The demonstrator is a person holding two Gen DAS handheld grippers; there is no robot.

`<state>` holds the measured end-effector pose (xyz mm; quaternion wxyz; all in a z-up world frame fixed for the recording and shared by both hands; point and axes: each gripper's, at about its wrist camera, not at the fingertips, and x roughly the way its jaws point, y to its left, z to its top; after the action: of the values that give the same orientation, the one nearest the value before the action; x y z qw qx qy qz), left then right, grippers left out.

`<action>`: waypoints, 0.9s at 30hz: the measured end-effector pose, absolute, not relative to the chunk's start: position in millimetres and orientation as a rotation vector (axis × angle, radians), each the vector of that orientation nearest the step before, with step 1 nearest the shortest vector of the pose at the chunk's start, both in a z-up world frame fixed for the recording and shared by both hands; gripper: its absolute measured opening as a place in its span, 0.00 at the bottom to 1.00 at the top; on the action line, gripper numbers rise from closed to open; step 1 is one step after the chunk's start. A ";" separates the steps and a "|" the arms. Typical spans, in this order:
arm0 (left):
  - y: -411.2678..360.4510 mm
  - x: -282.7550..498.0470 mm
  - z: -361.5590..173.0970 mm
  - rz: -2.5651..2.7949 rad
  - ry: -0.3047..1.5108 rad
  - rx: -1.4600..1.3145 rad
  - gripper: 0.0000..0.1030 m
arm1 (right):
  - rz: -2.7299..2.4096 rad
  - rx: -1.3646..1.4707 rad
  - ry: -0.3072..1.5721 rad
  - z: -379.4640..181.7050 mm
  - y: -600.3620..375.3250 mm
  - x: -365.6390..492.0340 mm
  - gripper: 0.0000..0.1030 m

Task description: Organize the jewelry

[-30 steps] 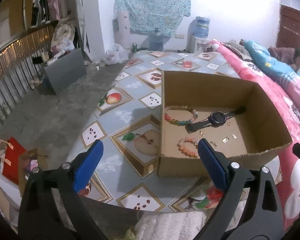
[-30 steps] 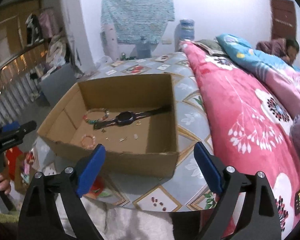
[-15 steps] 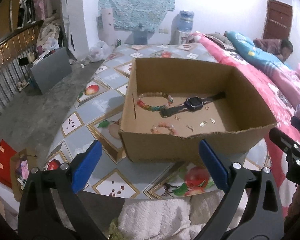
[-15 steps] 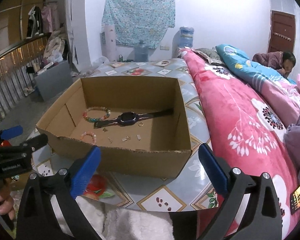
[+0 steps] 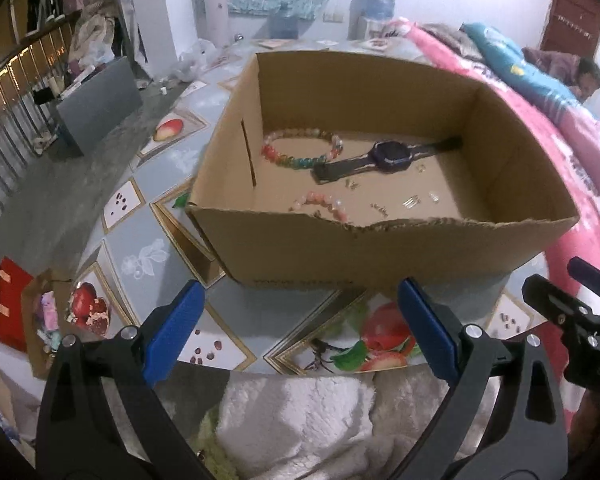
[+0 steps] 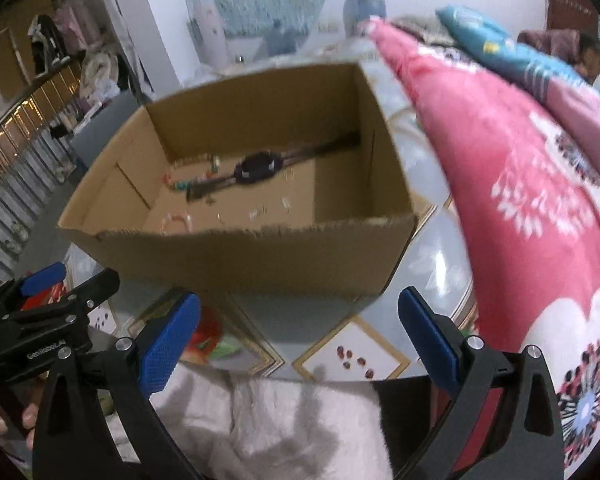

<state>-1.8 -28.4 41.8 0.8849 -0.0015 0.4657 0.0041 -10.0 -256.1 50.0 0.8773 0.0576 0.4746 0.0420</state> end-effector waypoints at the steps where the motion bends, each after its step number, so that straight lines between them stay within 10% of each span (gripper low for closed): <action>1: -29.9 -1.2 41.1 0.011 0.971 0.003 0.91 | 0.083 0.115 0.994 49.1 -255.9 -9.1 0.94; 27: -45.8 21.2 31.4 0.000 1.062 0.017 0.91 | 0.083 0.106 1.086 34.0 -253.0 20.1 0.94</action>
<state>21.2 -45.8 31.4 0.8622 0.0083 0.5065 0.0001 20.1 -253.0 34.0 0.8540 0.0504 0.5163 0.0394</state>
